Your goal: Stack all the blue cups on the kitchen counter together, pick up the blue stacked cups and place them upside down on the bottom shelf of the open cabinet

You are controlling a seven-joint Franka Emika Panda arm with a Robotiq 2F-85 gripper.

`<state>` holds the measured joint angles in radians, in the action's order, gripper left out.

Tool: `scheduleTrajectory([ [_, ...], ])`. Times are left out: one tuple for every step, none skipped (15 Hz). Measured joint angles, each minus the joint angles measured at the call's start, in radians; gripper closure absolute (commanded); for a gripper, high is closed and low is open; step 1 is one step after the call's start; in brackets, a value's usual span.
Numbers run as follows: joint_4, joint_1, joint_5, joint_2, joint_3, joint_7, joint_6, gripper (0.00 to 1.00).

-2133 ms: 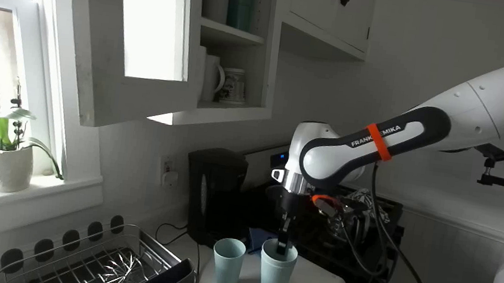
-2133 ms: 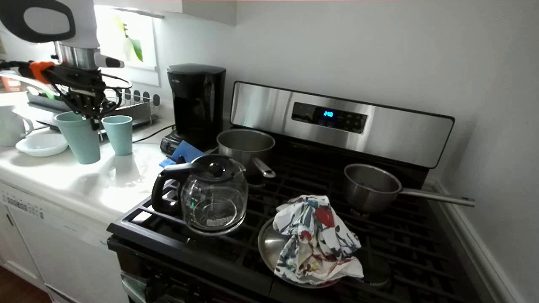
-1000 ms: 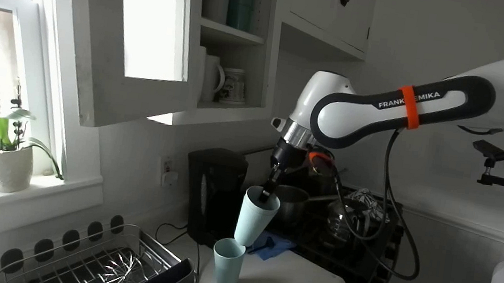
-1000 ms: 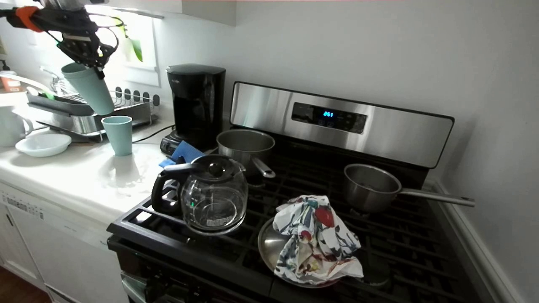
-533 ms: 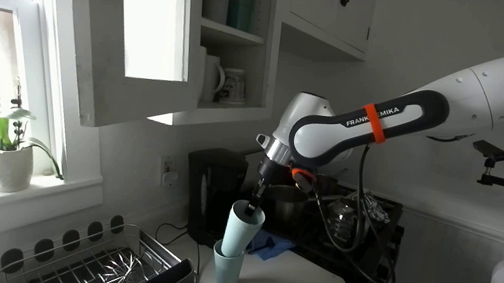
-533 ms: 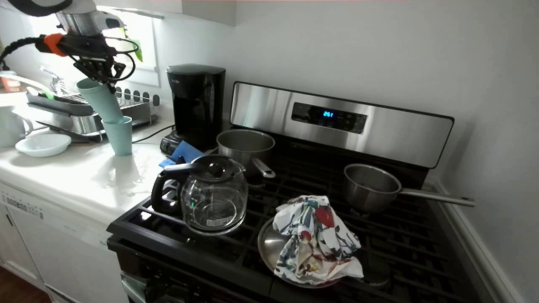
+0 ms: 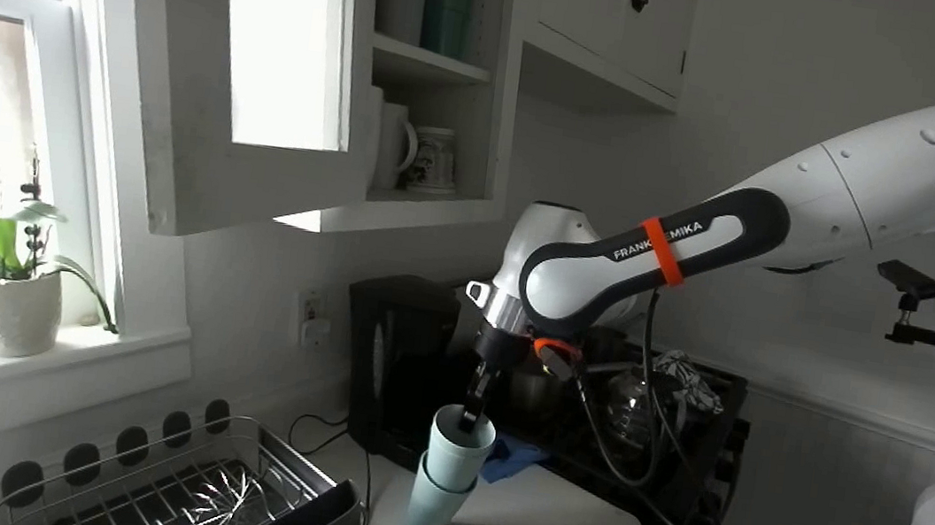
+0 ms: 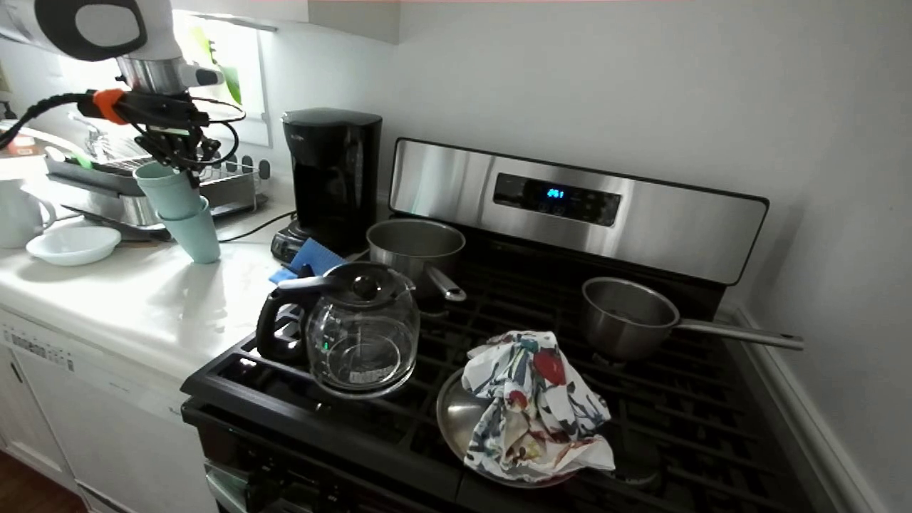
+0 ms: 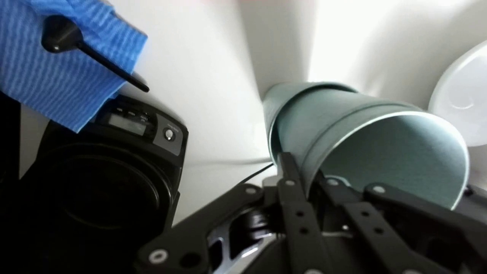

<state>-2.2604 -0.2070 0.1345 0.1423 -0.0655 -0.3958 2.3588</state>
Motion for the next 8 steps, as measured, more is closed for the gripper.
scheduleTrajectory([
  [0.0, 0.007, -0.019, -0.007, -0.001, 0.014, -0.006, 0.98],
  [0.0, 0.011, -0.031, -0.011, -0.002, 0.022, -0.01, 0.98],
  [0.0, 0.015, -0.036, -0.016, -0.002, 0.024, -0.01, 0.98],
  [0.0, 0.017, -0.037, -0.019, -0.002, 0.025, -0.01, 0.98],
  [0.0, 0.017, -0.037, -0.021, -0.002, 0.025, -0.005, 0.8],
  [0.0, 0.017, -0.037, -0.023, -0.004, 0.025, 0.002, 0.66],
  [0.0, 0.017, -0.037, -0.025, -0.008, 0.029, 0.006, 0.6],
  [0.0, 0.017, -0.04, -0.026, -0.013, 0.038, 0.007, 0.54],
])
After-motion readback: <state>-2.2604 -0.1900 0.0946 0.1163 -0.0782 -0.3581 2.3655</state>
